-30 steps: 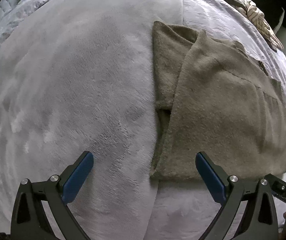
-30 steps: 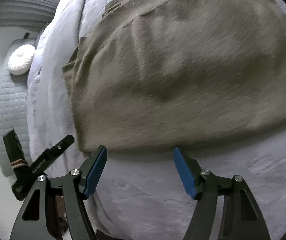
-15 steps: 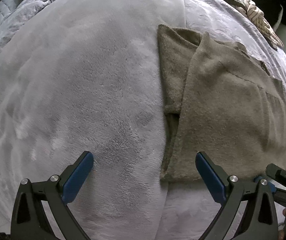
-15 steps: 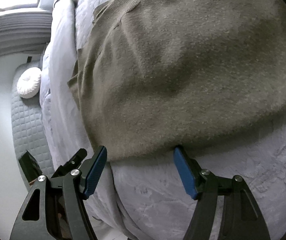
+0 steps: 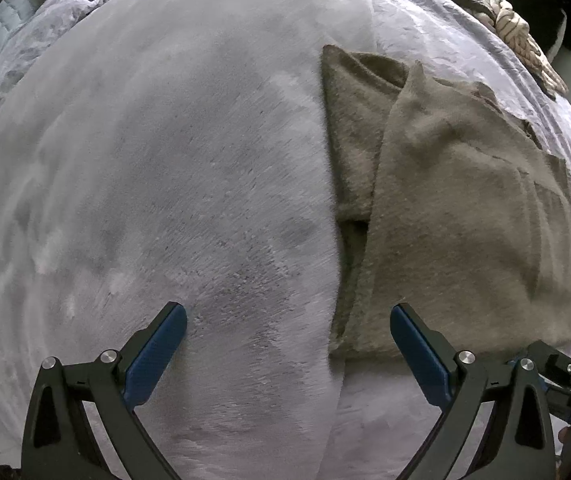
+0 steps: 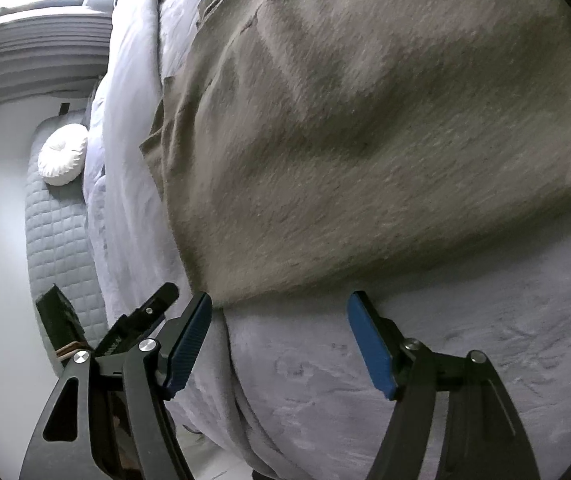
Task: Fold small clothes
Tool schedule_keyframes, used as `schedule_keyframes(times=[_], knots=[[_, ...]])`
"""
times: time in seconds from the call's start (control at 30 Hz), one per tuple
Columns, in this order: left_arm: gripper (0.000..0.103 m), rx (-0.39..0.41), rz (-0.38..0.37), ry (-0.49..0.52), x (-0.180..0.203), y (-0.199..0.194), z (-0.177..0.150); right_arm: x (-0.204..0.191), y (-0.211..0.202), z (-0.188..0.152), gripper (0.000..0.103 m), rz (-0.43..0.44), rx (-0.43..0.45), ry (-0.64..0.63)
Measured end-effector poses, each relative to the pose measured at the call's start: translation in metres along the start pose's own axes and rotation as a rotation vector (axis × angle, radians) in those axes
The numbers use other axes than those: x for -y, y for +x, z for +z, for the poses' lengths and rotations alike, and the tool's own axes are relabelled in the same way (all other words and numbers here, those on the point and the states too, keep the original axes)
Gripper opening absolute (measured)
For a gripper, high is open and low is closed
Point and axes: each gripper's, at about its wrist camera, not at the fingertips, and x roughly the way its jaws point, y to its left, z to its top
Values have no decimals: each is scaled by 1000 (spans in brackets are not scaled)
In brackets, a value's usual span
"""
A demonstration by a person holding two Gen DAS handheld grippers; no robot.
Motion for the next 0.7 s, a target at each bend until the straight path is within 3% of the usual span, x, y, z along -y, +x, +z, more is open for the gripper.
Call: schedule_keyframes(times=[0.17, 0.57, 0.7], knots=[[102, -9, 13, 20, -1, 4, 0, -3, 23, -5, 77, 56, -31, 20], [102, -7, 20, 57, 14, 8, 13, -13, 53, 12, 78, 155, 21, 84], [102, -2, 2, 49, 14, 10, 15, -13, 60, 17, 79, 238, 39, 146]])
